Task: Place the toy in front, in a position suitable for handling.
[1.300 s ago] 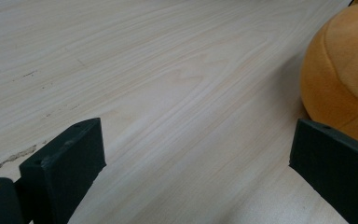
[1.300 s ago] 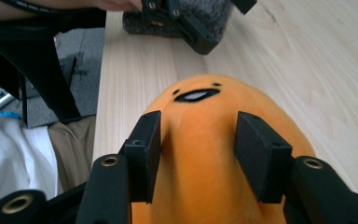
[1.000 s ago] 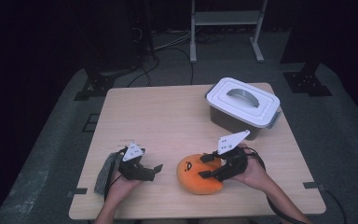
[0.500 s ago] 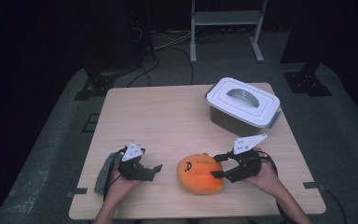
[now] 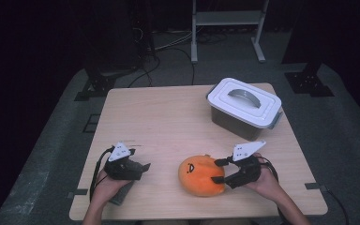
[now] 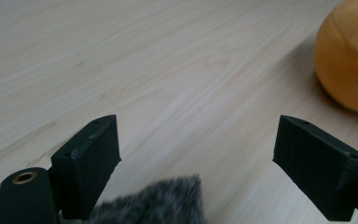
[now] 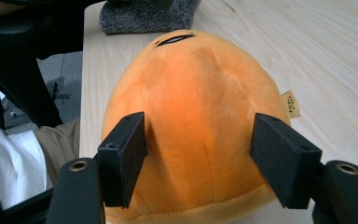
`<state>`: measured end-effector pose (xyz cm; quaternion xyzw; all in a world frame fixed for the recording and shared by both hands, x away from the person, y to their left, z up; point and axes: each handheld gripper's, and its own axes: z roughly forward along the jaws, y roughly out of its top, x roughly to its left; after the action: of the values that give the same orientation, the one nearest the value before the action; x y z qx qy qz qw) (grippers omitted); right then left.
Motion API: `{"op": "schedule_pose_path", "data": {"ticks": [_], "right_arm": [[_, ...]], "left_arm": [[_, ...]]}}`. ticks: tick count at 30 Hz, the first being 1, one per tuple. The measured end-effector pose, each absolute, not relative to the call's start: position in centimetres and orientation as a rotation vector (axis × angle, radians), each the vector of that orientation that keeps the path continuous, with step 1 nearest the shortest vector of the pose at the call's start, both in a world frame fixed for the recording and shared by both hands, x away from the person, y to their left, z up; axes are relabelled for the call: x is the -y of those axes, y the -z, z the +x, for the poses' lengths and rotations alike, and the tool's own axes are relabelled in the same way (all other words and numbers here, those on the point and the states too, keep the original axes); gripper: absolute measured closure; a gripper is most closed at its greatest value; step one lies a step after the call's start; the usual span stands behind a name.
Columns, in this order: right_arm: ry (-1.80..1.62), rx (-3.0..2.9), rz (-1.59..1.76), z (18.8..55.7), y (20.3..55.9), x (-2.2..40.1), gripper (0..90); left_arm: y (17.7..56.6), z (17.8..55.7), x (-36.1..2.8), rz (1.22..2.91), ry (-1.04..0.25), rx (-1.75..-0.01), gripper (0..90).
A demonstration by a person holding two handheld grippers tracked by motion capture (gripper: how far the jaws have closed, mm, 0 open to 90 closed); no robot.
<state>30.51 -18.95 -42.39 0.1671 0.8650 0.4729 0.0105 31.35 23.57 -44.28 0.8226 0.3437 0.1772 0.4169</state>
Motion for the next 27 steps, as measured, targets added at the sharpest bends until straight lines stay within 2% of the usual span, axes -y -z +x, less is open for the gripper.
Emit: {"op": "schedule_pose_path", "data": {"ticks": [5, 6, 8, 15, 18, 20, 27], "right_arm": [[-1.477, -2.701, 0.521, 30.6, 42.5, 19.0, 34.3], [-1.476, -2.701, 0.52, 30.6, 42.5, 19.0, 34.3], [-1.475, -2.701, 0.519, 30.6, 42.5, 19.0, 34.2], [-1.478, -2.703, 0.524, 30.6, 42.5, 19.0, 34.2], [-1.478, -2.703, 0.524, 30.6, 42.6, 19.1, 34.1], [-1.479, -2.703, 0.524, 30.6, 42.6, 19.1, 34.1], [-1.483, -2.703, 0.524, 30.6, 42.6, 19.1, 34.0]], "left_arm": [[44.4, 31.3, -24.9, 2.116, -0.422, -0.869, 18.2], [44.4, 31.2, -25.2, 2.123, -0.421, -0.859, 22.3], [44.2, 31.1, -25.6, 2.12, -0.423, -0.861, 24.0], [44.7, 31.1, -25.6, 2.195, -0.391, -0.83, 38.3], [45.0, 31.2, -25.4, 2.251, -0.394, -0.83, 49.5], [45.1, 31.2, -25.4, 2.267, -0.393, -0.839, 52.9], [45.9, 31.6, -25.7, 2.296, -0.379, -0.865, 54.7]]}}
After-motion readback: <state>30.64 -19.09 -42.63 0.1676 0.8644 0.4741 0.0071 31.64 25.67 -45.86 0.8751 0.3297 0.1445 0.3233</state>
